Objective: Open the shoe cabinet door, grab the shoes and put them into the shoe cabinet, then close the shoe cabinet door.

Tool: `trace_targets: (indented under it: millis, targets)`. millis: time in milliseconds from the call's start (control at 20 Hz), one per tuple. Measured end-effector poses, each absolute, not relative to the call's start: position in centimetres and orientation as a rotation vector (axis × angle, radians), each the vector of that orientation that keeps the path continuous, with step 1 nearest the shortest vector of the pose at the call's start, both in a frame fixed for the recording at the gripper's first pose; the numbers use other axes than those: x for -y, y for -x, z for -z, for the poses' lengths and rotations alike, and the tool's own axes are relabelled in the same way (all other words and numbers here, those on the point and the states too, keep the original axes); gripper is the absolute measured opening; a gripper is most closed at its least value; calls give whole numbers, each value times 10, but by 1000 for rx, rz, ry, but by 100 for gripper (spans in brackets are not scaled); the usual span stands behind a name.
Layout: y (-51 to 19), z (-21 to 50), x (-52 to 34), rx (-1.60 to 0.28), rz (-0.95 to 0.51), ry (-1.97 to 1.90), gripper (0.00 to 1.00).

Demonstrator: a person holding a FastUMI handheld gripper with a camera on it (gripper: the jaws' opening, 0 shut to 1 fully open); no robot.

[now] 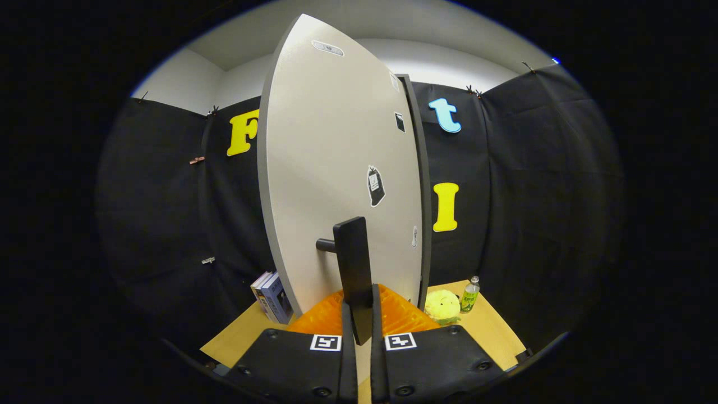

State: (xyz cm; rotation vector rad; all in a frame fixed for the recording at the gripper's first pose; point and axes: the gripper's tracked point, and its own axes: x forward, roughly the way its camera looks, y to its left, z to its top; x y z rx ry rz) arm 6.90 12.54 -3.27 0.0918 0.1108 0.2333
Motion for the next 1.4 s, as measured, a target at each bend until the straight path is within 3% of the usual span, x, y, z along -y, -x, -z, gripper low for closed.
trace_targets:
  millis: [450,1050,1400]
  targets:
    - [-65,29,-100,-114,-164,-142,13]
    - [-72,23,-86,-95,-205,-115,12]
    - [-73,16,-80,-53,-158,-126,13]
